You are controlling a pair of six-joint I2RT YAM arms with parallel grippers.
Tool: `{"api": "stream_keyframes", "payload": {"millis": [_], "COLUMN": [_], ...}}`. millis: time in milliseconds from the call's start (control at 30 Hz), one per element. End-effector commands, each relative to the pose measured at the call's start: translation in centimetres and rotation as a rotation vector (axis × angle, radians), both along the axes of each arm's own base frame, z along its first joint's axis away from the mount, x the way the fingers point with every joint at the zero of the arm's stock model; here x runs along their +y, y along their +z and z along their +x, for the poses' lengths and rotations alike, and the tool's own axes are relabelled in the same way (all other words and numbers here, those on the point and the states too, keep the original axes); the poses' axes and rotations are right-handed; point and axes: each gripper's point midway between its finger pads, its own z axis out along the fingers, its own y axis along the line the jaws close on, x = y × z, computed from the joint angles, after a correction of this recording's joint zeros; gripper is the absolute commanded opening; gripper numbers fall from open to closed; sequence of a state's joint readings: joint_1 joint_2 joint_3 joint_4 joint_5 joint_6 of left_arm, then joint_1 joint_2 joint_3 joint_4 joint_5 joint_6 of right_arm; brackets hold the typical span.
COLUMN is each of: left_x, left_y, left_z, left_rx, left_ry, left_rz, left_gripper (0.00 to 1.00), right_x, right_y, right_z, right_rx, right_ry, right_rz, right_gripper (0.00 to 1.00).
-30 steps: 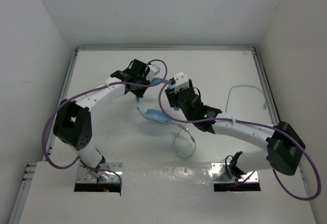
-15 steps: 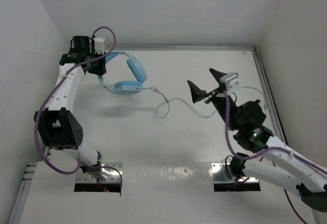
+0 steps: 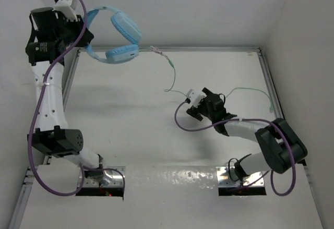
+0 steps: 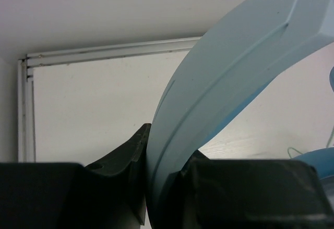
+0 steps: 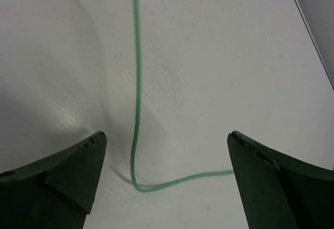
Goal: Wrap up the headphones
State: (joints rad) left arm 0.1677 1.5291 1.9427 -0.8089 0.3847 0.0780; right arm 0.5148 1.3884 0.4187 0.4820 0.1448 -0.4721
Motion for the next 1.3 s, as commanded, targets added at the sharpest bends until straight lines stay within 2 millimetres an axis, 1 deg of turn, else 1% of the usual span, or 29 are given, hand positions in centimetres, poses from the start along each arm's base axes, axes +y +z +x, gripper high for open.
{"api": "stream_keyframes", "payload": {"millis": [0,33,100,167,233,267,333,367,467,500,533,567,600,633,700,733,767,800,833,867,900,933,967,1000,1033,1133,1167,1233,1267], "left_x": [-1.8,-2.0,-2.2,-2.5,-2.7,-2.7,-2.9,-2.8,-2.4,-2.2,-1.9,-1.7,-1.4,-0.9,-0.5,-0.3,-0.2,-0.1,-0.1,-0.2,-0.5,-0.7,-0.8,-0.7,-0.8,-0.6,-0.6,-1.0,-1.0], "left_y": [2.0,2.2,2.3,2.3,2.7,2.9,3.3,3.2,1.4,0.5,-1.7,-2.6,-3.7,-4.5,-7.8,-8.4,-10.1,-10.8,-11.0,-11.6,-11.7,-12.3,-12.6,-13.3,-13.6,-15.1,-15.5,-16.6,-17.0], "left_z": [1.6,1.7,2.1,2.1,1.9,1.8,1.5,1.6,2.2,2.5,2.9,3.0,3.1,3.5,3.6,4.0,4.0,4.2,4.7,4.9,5.3,5.7,6.0,6.3,6.4,6.9,7.2,7.8,8.0], "left_rx": [-0.038,-0.036,-0.034,-0.028,-0.032,-0.032,-0.038,-0.030,0.008,0.023,0.061,0.073,0.089,0.088,0.142,0.137,0.170,0.178,0.167,0.180,0.169,0.179,0.180,0.189,0.197,0.210,0.209,0.232,0.246], "left_ry": [-0.068,-0.082,-0.093,-0.101,-0.108,-0.106,-0.106,-0.096,-0.048,-0.028,-0.008,0.011,0.025,0.052,0.083,0.093,0.112,0.127,0.125,0.124,0.105,0.103,0.106,0.111,0.112,0.140,0.151,0.149,0.150], "left_rz": [-0.135,-0.146,-0.160,-0.175,-0.182,-0.187,-0.198,-0.213,-0.249,-0.253,-0.260,-0.264,-0.264,-0.253,-0.253,-0.252,-0.267,-0.269,-0.277,-0.293,-0.302,-0.309,-0.307,-0.308,-0.307,-0.293,-0.282,-0.274,-0.274], "left_gripper": [0.00,0.00,0.00,0.00,0.00,0.00,0.00,0.00,0.00,0.00,0.00,0.00,0.00,0.00,0.00,0.00,0.00,0.00,0.00,0.00,0.00,0.00,0.00,0.00,0.00,0.00,0.00,0.00,0.00], "right_x": [2.3,2.2,2.1,1.0,0.8,0.9,1.2,0.7,0.2,0.5,0.4,0.6,0.9,0.9,1.9,2.7,3.5,5.2,6.2,7.3,10.6,12.3,14.5,16.1,17.3,19.8,21.2,23.2,25.5], "right_y": [2.0,0.4,-0.1,-1.6,-1.9,-3.2,-4.1,-4.4,-4.1,-2.1,-2.0,-1.1,1.4,2.3,4.7,8.5,10.0,11.1,14.5,15.4,17.3,17.7,17.5,19.9,20.0,24.4,27.7,30.8,28.8], "right_z": [2.8,2.9,4.1,5.7,7.2,7.3,7.5,7.4,6.3,6.3,5.3,4.9,4.6,4.2,3.3,3.4,3.1,1.9,2.0,1.4,-0.3,-0.9,-2.8,-3.0,-3.5,-3.9,-3.6,-3.4,-3.5], "right_rx": [-0.033,0.006,-0.015,-0.006,-0.001,0.041,0.127,0.162,0.208,0.174,0.186,0.188,0.154,0.150,0.168,0.120,0.124,0.141,0.074,0.045,0.030,0.042,0.095,0.093,0.128,0.111,0.053,0.035,0.110], "right_ry": [0.087,0.086,0.045,-0.047,-0.082,-0.088,-0.095,-0.168,-0.258,-0.268,-0.281,-0.313,-0.309,-0.313,-0.292,-0.255,-0.242,-0.197,-0.176,-0.138,-0.051,-0.013,0.053,0.096,0.121,0.199,0.252,0.314,0.348], "right_rz": [0.023,0.004,0.017,0.021,0.035,0.031,0.007,0.035,0.078,0.139,0.173,0.253,0.320,0.352,0.440,0.508,0.553,0.548,0.560,0.513,0.503,0.495,0.478,0.512,0.527,0.679,0.771,0.824,0.769], "right_gripper": [0.96,0.95,0.93,0.87,0.63,0.54,0.12,0.00,0.00,0.00,0.00,0.00,0.00,0.00,0.00,0.00,0.00,0.00,0.00,0.00,0.00,0.00,0.00,0.00,0.00,0.00,0.00,0.00,0.00]}}
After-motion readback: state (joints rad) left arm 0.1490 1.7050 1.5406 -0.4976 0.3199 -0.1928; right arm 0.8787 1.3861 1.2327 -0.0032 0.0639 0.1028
